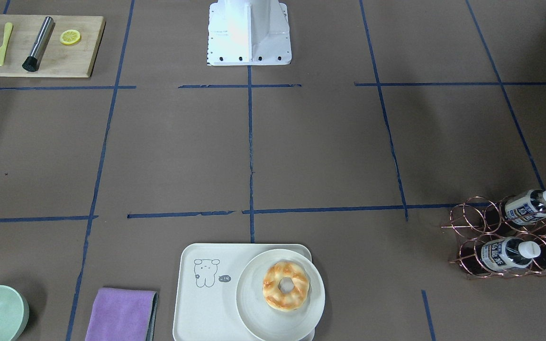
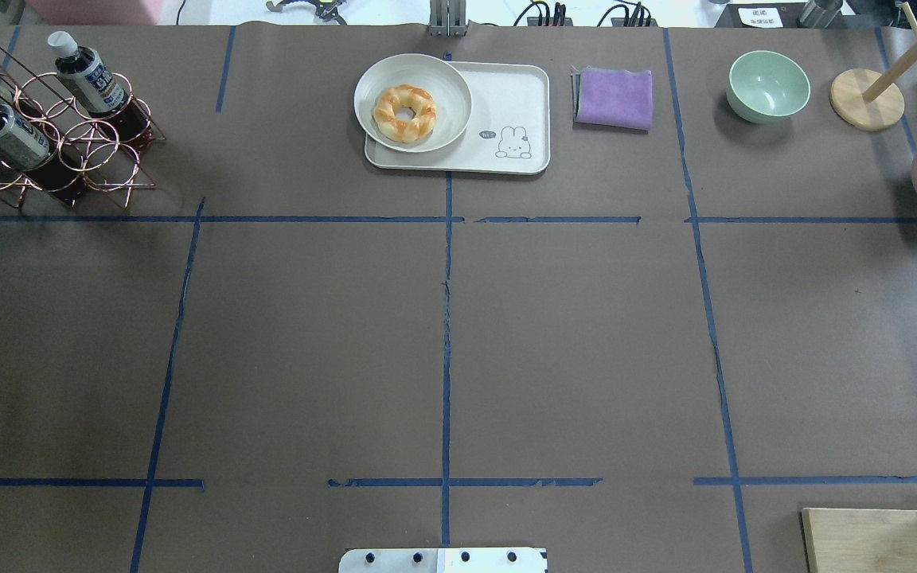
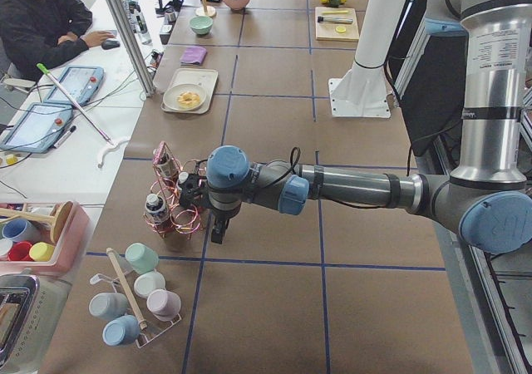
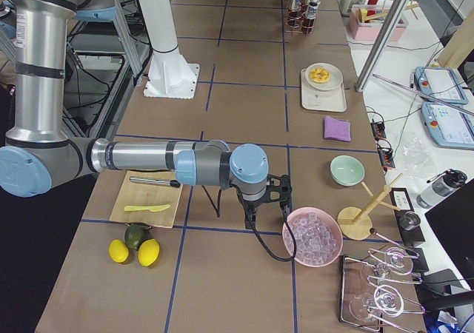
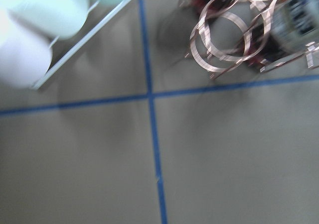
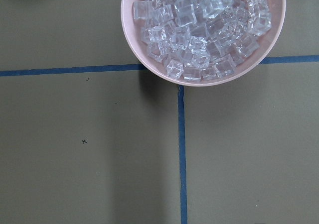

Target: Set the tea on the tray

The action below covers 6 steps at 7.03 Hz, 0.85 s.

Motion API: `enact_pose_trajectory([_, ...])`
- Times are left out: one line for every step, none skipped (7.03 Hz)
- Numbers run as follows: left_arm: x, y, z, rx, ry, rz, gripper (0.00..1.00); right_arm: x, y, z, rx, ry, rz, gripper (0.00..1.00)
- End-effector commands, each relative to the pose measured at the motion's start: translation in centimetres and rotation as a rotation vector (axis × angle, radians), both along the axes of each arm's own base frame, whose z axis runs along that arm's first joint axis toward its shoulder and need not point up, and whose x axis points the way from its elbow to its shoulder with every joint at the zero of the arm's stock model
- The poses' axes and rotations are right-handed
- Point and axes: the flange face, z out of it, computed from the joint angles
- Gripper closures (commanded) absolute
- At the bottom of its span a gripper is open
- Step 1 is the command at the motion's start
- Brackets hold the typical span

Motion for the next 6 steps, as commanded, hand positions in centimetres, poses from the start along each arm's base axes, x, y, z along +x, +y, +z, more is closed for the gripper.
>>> enact_pose_trajectory([6.0, -0.2, -5.0, 0.056, 0.122, -0.078, 0.00, 0.0, -0.2, -0.3, 0.003, 0.000, 0.002, 0.00])
enact_pose_trajectory([7.4, -0.3, -5.6, 0.026, 0.132, -0.136, 0.00, 0.0, -0.6, -0.7, 0.011, 0.001, 0.003, 0.00])
enact_pose_trajectory([8.7, -0.8, -5.9, 0.061, 0.090, -0.209, 0.00, 0.1, -1.0, -1.3, 0.022, 0.000, 0.003, 0.00])
enact_pose_trajectory([9.2, -1.3, -5.8, 0.068, 0.052, -0.295, 0.00, 0.0, -0.9, -1.2, 0.022, -0.003, 0.001, 0.00])
enact_pose_trajectory([9.4, -1.8, -6.0, 0.099, 0.032, -0.366, 0.00, 0.0, -0.9, -1.3, 0.025, -0.003, 0.001, 0.00])
enact_pose_trajectory([9.1, -2.0, -6.4, 0.123, 0.035, -0.430, 0.00, 0.0, -0.9, -1.3, 0.025, -0.003, 0.000, 0.00])
